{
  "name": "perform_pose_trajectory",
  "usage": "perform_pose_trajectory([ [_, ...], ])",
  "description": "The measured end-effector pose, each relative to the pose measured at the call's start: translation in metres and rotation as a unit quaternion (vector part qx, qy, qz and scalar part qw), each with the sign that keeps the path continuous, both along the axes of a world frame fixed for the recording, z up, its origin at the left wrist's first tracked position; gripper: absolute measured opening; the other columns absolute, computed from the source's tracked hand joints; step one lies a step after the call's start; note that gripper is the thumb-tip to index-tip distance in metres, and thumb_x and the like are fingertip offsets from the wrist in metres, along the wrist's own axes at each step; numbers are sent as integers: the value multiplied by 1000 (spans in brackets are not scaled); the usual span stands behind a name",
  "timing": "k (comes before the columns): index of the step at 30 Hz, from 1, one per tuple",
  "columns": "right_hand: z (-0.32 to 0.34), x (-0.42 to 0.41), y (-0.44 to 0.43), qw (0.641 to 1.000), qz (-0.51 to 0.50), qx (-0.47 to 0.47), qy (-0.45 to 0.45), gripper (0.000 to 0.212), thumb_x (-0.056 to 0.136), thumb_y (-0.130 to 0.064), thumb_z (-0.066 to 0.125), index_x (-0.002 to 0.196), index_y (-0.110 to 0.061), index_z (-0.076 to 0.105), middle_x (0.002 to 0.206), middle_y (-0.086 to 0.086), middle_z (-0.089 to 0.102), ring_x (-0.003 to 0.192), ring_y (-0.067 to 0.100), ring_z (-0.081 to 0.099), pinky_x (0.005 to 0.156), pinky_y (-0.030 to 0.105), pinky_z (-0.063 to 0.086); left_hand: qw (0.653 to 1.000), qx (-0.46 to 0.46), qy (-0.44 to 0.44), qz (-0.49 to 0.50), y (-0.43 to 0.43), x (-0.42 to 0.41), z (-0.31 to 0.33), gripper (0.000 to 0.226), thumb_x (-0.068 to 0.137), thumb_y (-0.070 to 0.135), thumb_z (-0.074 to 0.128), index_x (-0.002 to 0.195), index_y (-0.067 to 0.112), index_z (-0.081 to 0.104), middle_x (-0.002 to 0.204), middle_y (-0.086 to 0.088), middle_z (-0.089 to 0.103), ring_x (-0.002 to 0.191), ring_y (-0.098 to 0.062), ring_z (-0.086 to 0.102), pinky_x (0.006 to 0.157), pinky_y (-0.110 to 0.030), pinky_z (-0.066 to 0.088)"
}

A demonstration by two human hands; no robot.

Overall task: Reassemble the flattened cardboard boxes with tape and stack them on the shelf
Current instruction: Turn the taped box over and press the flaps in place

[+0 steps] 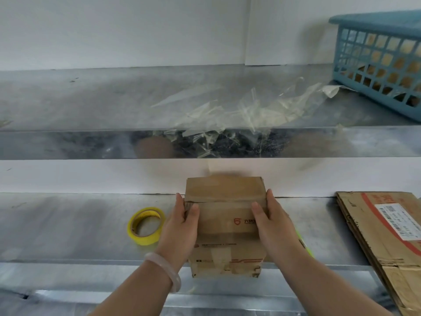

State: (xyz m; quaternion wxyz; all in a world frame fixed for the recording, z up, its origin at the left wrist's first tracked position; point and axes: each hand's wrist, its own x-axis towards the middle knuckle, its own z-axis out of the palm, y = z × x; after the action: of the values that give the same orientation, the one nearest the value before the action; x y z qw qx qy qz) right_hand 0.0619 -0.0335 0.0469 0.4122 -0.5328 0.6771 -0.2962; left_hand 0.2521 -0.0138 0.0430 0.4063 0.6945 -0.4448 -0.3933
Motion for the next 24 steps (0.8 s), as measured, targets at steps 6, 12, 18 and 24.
perform_pose_trajectory([
  [6, 0, -13, -15, 996, 55, 70, -13, 57, 102, -48, 33, 155, -31, 18, 146, -4, 47, 129, 21, 47, 108, 40, 40, 999, 3, -18, -34, -3, 4, 6, 38, 101, 38, 37, 138, 32, 41, 115, 17, 56, 101, -5, 52, 82, -20, 45],
  [12, 1, -17, 0, 912, 201, -246, 259, 57, 104, -46, 23, 156, -24, 16, 162, -10, 12, 147, 7, 16, 119, 26, 15, 897, -141, -366, -203, -5, 21, 4, 60, 101, 50, 18, 153, 26, 4, 160, 9, 3, 147, -8, 3, 118, -25, 3],
  [18, -2, -15, -8, 820, 339, -237, 395, 83, 95, -65, -6, 149, -19, 37, 155, -5, 36, 145, 7, 25, 122, 28, 8, 760, -142, -510, -378, -20, 19, 8, 70, 94, 57, -6, 150, 28, 27, 155, 14, 24, 143, -5, 21, 119, -28, 5],
  [24, -5, -9, 2, 830, 282, -202, 437, 73, 99, -60, 6, 142, -21, 50, 146, -5, 49, 138, 11, 41, 116, 34, 16, 768, -101, -531, -344, -13, 17, 6, 73, 95, 59, -3, 147, 25, 35, 153, 7, 33, 141, -9, 30, 116, -34, 17],
])
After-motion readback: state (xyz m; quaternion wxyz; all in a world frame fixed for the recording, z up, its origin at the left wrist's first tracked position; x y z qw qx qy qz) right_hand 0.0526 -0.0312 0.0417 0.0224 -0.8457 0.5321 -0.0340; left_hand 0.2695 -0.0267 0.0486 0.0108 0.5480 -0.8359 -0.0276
